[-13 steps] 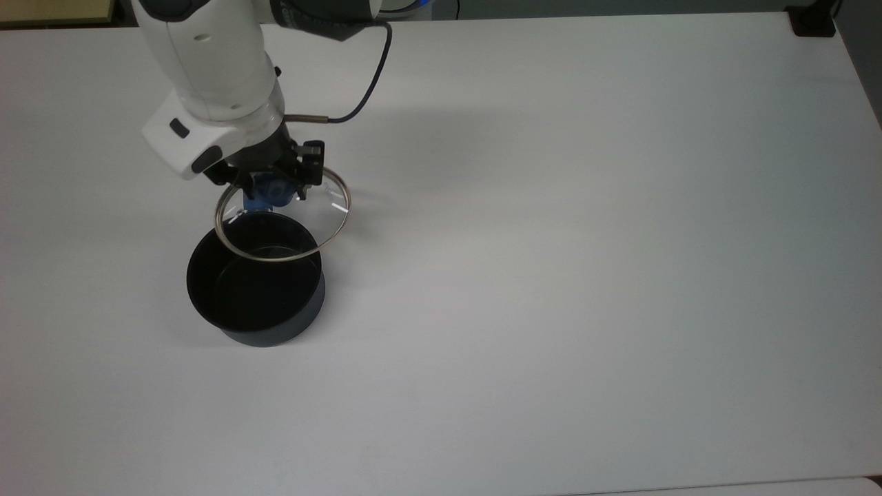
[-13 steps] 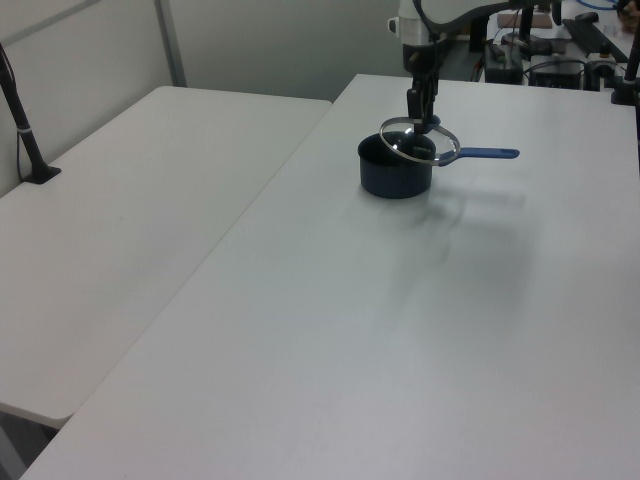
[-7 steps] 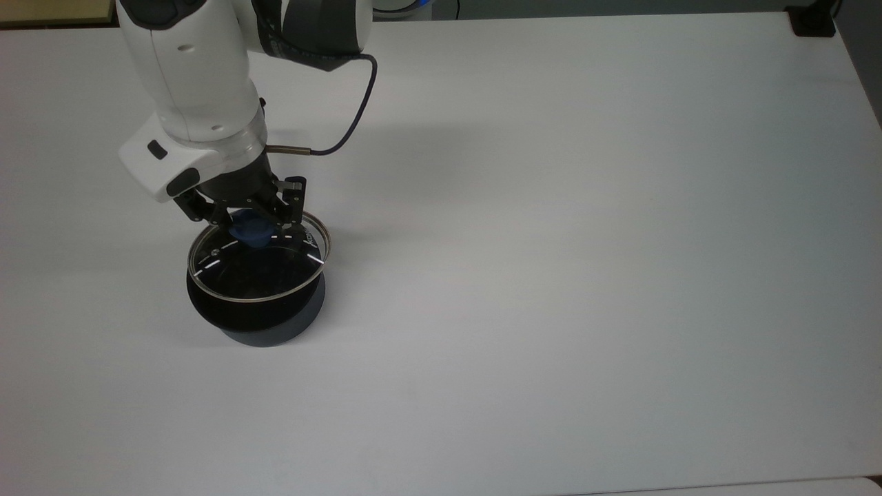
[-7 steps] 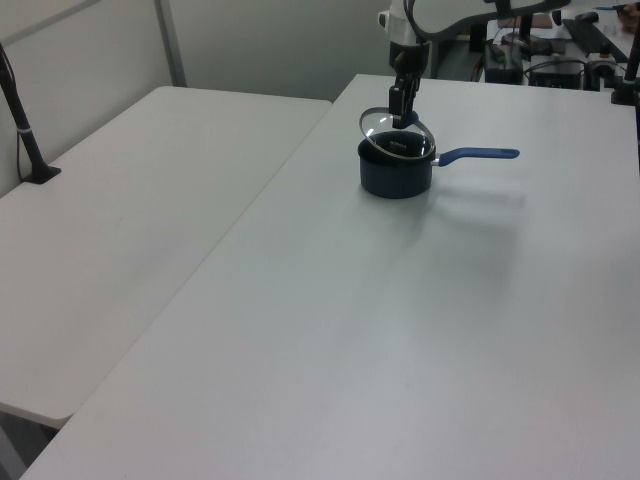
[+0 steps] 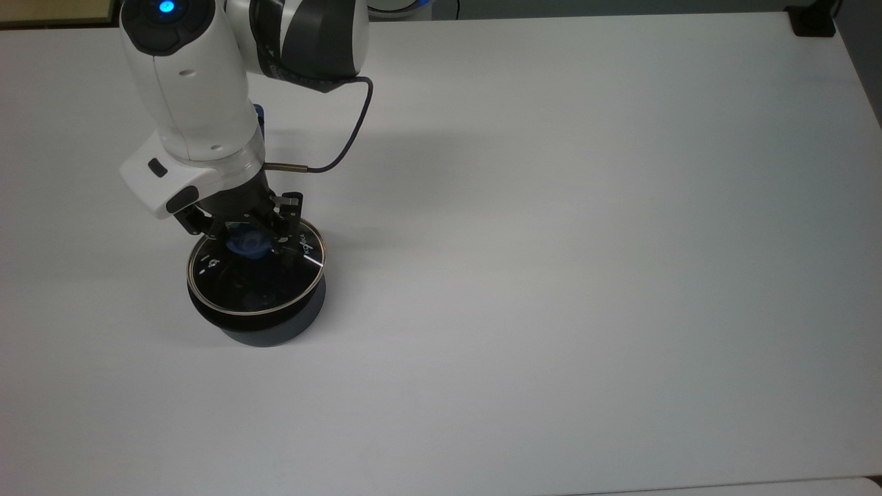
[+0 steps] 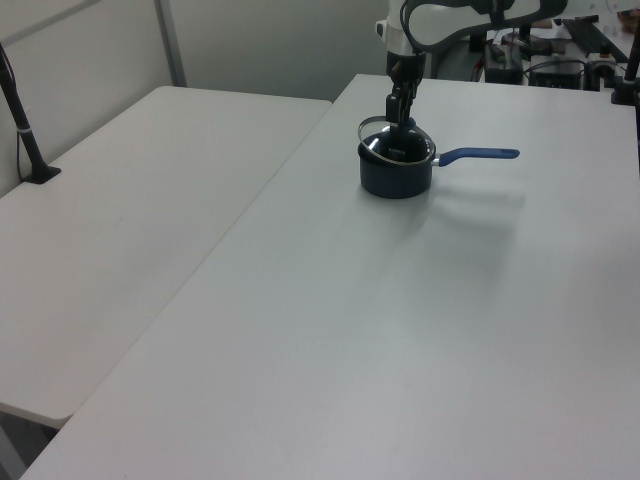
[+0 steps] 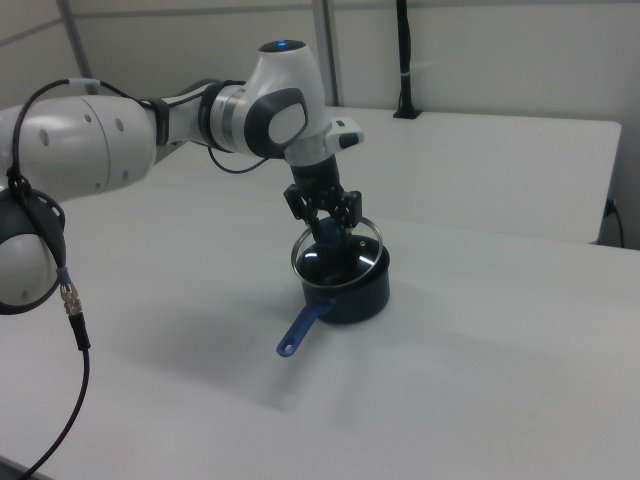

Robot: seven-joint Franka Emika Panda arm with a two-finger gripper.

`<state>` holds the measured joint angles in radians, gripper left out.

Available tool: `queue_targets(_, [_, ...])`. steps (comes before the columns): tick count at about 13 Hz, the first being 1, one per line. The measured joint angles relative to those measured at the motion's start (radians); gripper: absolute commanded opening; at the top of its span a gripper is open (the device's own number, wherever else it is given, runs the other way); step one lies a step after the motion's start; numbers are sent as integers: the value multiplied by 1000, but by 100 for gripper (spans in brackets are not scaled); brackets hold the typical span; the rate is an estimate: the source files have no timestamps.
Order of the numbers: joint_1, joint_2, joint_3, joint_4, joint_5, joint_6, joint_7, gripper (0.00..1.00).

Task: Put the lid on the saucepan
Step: 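Lower the lid onto the saucepan rim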

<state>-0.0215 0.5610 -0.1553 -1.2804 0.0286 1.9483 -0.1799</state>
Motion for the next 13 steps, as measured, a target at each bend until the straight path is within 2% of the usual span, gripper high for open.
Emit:
queue_targets(10, [3, 37, 0, 5, 0, 6, 0, 43])
queue_targets(12, [3, 38, 0, 6, 0, 6, -1, 49])
queue_targets(13, [3, 38, 0, 6, 0, 6, -1, 68])
